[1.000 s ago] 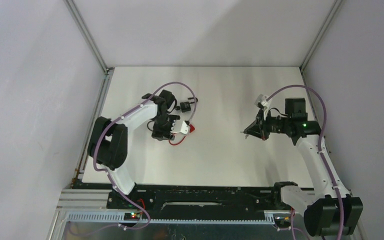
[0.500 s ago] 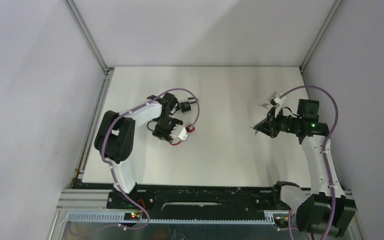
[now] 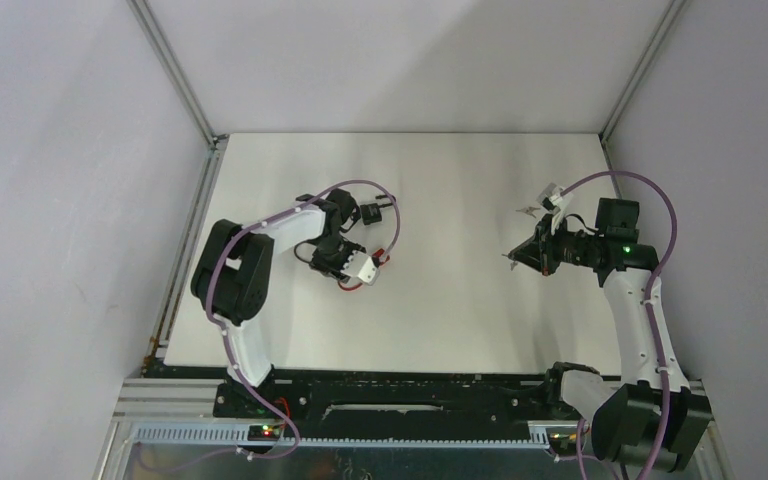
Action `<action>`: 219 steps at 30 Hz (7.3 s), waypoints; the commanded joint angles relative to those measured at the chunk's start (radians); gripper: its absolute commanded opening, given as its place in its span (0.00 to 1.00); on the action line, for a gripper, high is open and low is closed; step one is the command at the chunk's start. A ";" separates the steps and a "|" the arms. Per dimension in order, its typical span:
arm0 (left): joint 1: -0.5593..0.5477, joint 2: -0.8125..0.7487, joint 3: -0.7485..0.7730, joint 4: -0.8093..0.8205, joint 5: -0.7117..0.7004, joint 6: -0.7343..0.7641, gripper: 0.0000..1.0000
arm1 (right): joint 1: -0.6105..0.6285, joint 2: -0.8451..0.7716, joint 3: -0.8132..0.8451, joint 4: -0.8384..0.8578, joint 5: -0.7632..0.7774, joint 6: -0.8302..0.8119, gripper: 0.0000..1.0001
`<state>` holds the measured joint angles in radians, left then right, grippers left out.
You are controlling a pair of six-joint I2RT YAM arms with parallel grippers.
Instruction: Unlock with the key
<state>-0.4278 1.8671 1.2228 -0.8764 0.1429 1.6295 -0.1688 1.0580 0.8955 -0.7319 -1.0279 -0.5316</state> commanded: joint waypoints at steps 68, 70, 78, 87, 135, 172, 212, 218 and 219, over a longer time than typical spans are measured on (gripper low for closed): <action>-0.511 -0.117 0.715 -0.561 0.714 -0.755 0.00 | 1.088 -0.175 0.295 -0.098 0.564 -0.285 0.00; -0.512 -0.121 0.711 -0.555 0.708 -0.758 0.00 | 1.089 -0.169 0.296 -0.096 0.566 -0.282 0.00; -0.514 -0.126 0.715 -0.549 0.701 -0.765 0.00 | 1.099 -0.152 0.295 -0.098 0.581 -0.278 0.00; -0.517 -0.121 0.716 -0.538 0.686 -0.778 0.00 | 1.110 -0.142 0.295 -0.092 0.600 -0.263 0.00; -0.507 -0.149 0.681 -0.483 0.735 -0.820 0.00 | 1.070 -0.195 0.143 -0.007 0.666 -0.308 0.00; -0.496 -0.123 0.678 -0.432 0.681 -0.881 0.00 | 1.189 -0.192 0.173 -0.029 0.855 -0.325 0.00; -0.496 -0.016 0.703 -0.371 0.445 -1.072 0.00 | 1.422 -0.017 0.189 0.008 1.255 -0.361 0.00; -0.497 0.003 0.725 -0.389 0.422 -1.081 0.00 | 1.448 0.005 0.188 0.011 1.297 -0.373 0.00; -0.497 0.004 0.724 -0.385 0.414 -1.086 0.00 | 1.451 0.008 0.189 0.011 1.299 -0.373 0.00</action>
<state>-0.9218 1.8645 1.9102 -1.3277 0.5705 0.5720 1.2499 1.0492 1.0389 -0.7761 0.2874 -0.8989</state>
